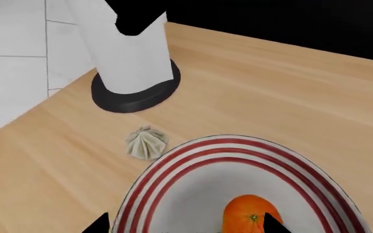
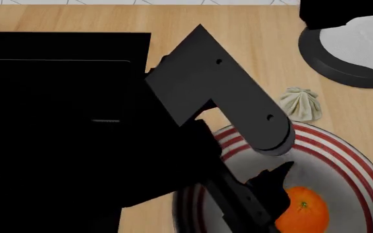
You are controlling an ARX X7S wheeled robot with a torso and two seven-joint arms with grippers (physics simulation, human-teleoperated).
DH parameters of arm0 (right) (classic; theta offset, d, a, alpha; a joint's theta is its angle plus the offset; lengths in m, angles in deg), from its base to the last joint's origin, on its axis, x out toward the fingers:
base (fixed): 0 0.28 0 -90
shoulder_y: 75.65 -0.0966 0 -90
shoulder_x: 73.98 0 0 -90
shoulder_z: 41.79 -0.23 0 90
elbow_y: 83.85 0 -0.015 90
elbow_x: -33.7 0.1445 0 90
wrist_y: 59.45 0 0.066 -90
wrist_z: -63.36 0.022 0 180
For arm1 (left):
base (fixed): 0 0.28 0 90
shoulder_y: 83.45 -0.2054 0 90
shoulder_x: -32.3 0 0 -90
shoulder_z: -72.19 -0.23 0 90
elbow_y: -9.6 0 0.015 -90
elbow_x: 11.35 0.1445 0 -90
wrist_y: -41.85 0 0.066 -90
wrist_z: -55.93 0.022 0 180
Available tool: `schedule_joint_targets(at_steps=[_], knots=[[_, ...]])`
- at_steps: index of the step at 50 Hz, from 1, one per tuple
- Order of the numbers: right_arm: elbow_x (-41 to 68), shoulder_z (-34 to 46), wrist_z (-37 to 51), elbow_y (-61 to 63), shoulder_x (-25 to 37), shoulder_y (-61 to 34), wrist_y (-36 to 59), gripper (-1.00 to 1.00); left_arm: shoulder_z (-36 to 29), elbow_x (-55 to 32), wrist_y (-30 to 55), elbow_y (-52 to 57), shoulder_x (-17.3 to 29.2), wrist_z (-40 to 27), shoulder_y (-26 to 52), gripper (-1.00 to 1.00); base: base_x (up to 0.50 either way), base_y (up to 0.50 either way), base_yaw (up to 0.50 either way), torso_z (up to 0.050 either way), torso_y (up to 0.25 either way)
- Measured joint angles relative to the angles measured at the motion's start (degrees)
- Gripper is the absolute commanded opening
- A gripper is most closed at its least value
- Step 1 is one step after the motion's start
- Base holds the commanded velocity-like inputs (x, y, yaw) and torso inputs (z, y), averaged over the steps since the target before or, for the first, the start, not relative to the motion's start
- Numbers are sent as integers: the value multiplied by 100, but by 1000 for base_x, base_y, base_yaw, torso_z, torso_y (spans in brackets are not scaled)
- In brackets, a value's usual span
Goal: Pick the tangerine from the sink and place it on the plate located on the counter
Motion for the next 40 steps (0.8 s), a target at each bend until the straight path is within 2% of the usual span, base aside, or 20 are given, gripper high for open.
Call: schedule_joint_targets(at_steps=[21, 40], knots=[[-5, -48, 274, -90, 281, -43, 118, 100, 253, -571, -103, 297, 571, -844, 158, 100, 0, 0, 0, 0, 0], [50, -91, 545, -130, 441, -26, 189, 100, 345, -1216, -254, 670, 1075, -2156, 423, 100, 0, 0, 0, 0, 0]])
